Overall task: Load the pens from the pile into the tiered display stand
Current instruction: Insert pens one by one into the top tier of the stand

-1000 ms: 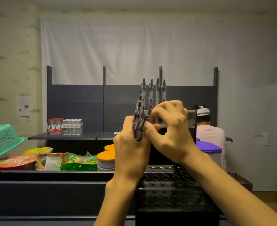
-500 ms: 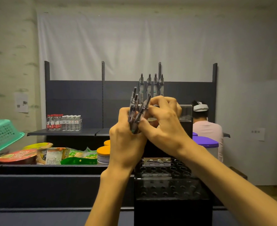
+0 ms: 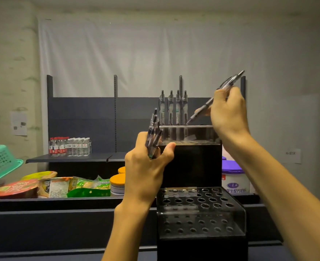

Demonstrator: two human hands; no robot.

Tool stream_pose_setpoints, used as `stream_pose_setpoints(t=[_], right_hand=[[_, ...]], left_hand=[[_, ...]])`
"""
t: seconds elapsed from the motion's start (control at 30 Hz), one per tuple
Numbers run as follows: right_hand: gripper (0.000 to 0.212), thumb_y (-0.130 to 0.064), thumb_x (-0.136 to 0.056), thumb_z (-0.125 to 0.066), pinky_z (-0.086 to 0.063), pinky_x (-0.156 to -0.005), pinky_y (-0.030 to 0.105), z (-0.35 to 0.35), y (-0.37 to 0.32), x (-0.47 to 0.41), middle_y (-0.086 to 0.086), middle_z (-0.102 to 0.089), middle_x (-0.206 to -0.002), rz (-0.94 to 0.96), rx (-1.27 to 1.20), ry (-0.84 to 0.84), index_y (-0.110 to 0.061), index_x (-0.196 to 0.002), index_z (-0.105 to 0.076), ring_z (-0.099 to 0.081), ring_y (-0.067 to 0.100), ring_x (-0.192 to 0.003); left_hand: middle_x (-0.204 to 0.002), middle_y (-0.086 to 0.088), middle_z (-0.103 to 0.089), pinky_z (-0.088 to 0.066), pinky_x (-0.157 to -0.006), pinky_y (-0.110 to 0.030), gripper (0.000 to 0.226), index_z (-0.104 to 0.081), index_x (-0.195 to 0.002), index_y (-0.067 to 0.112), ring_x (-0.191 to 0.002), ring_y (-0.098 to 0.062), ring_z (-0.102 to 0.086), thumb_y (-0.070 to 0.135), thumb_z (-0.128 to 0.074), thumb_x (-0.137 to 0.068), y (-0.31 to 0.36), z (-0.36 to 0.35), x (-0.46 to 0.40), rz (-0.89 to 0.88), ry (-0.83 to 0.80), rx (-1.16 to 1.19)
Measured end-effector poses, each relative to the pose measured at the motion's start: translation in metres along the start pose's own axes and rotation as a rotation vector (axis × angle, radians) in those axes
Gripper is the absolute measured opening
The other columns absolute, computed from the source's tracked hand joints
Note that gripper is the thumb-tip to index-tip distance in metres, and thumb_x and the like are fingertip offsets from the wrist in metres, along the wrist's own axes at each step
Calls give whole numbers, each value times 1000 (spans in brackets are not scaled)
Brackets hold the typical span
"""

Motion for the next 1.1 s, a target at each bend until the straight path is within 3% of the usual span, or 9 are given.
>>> stream_pose_setpoints(t=[0.07,0.2,0.37,0.47,0.57,0.77,0.83,0.93,1.1], right_hand=[[17,-30,-102,-31,-48,-58,26,-5,5,-12,6,-65,-89,-65,-52,24,-24,-90,-41,-68,23,-81],[13,-31,-104,-30,-46,-53,23,-9,12,-23,11,-64,-99,-92,9,8,-21,-101,-38,-68,23,-83],[11,-29,-105,-31,-50,-59,23,-13,20,-29,7,-58,-97,-134,127,-112,-20,-106,-38,-65,21,-87],[11,-28,-105,-34,-55,-70,28,-15,21,-31,0,-53,-92,-133,184,-192,-21,-111,-39,-61,19,-90],[22,-28,-105,-36,-57,-81,37,-17,20,-32,2,-52,-106,-145,240,-304,-19,-123,-43,-62,24,-98],[36,-28,-101,-46,-48,-101,45,-19,13,-29,10,-56,-129,-132,401,-478,-12,-134,-49,-57,29,-115],[35,-28,-100,-50,-49,-99,41,-20,13,-29,10,-59,-126,-132,397,-462,-9,-129,-55,-58,27,-111],[32,-29,-98,-55,-45,-84,30,-19,15,-28,6,-63,-112,-135,455,-485,-8,-119,-63,-55,19,-99],[29,-28,-96,-58,-43,-76,29,-20,15,-26,7,-64,-97,-125,515,-468,-4,-108,-68,-54,18,-88]], left_hand=[[-56,2,-52,-39,-44,-21,18,-51,-84,9,-46,-12,-48,21,-65,-86,-3,-1,-1,8,-11,5],[-55,1,-47,-37,-41,-24,12,-48,-82,7,-45,-15,-43,9,-55,-91,-5,-1,-1,-14,-25,10],[-56,-5,-45,-31,-42,-20,14,-50,-84,6,-46,-18,-38,15,-48,-94,-5,0,-1,-22,-1,24],[-57,-11,-47,-33,-42,-24,17,-51,-85,5,-47,-23,-40,18,-47,-96,-5,2,-1,-10,-4,38],[-60,-7,-56,-40,-43,-35,19,-55,-89,8,-45,-20,-47,23,-48,-98,-5,4,-2,-21,-13,35],[-74,1,-63,-50,-42,-37,14,-50,-99,17,-43,-13,-58,30,-45,-98,1,6,-2,0,-62,59],[-72,-1,-63,-49,-45,-40,10,-49,-99,22,-47,-16,-57,31,-48,-97,1,7,-3,-38,-34,29],[-72,-5,-65,-52,-57,-42,15,-51,-98,25,-61,-22,-62,39,-53,-91,1,7,-2,-37,2,9],[-69,-1,-66,-52,-57,-36,21,-55,-92,25,-64,-18,-65,45,-56,-86,-2,4,0,-21,-14,-30]])
Point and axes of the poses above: each hand's wrist, its own x-axis away from the middle knuckle, its own z-axis out of the back of the hand, y = z × x, the point moved 1 cm from there along -x, towards the middle knuckle
